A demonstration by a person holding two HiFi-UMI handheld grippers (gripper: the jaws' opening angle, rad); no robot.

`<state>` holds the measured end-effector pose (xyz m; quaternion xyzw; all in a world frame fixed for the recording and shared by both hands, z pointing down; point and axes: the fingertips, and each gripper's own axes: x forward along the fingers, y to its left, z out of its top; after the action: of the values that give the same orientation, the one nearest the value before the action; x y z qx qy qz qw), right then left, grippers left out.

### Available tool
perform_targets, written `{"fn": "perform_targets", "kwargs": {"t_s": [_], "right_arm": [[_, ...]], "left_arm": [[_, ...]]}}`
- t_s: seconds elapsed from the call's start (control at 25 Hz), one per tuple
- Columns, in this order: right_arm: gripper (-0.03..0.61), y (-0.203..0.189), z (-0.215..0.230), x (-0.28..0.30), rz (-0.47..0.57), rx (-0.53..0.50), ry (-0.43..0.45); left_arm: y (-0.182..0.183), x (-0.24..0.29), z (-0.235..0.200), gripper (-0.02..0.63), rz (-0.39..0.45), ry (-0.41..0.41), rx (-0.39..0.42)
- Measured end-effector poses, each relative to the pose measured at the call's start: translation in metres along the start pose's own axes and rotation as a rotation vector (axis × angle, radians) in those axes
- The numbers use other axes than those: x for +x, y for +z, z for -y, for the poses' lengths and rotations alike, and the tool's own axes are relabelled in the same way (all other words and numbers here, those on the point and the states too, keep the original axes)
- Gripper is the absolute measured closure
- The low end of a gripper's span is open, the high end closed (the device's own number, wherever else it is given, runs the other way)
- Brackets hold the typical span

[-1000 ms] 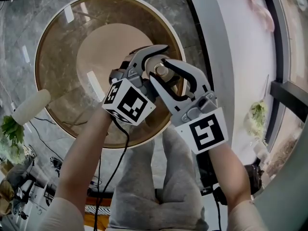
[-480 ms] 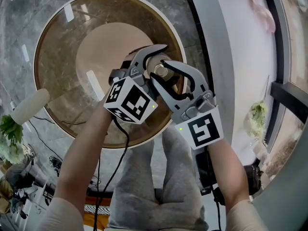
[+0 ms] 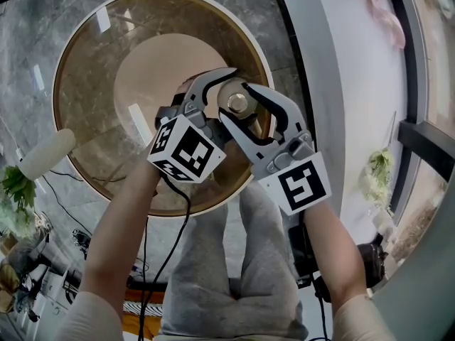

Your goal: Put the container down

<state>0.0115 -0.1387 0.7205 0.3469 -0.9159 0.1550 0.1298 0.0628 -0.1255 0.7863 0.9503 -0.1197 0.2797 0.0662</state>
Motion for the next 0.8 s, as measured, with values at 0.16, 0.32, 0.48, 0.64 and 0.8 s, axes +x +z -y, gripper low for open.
{"fn": "perform_targets", "kwargs": {"t_s": [0.16, 0.32, 0.48, 0.64, 0.8], "right_arm": [[0.385, 0.014, 0.002, -0.003, 0.013, 0.018, 0.000], [0.382, 0.037, 0.000, -0.016, 0.023, 0.036, 0.017], [0.382, 0.068, 0.004, -0.032, 0.034, 0.008, -0.018], [0.470, 0.106, 0.002, -0.049, 0.049, -0.012, -0.064], [0.502, 0.150, -0.004, -0.065, 0.059, -0.053, -0.086]], "left_arm": [[0.001, -0.015, 0.001, 0.257, -0.020, -0.002, -0.016], [0.001, -0.039, 0.005, 0.256, -0.063, 0.007, -0.013], [0.026, -0.073, -0.006, 0.258, 0.009, 0.081, -0.092], [0.072, -0.115, -0.015, 0.259, 0.090, 0.148, -0.140], [0.115, -0.153, -0.018, 0.287, 0.138, 0.183, -0.149]]}}
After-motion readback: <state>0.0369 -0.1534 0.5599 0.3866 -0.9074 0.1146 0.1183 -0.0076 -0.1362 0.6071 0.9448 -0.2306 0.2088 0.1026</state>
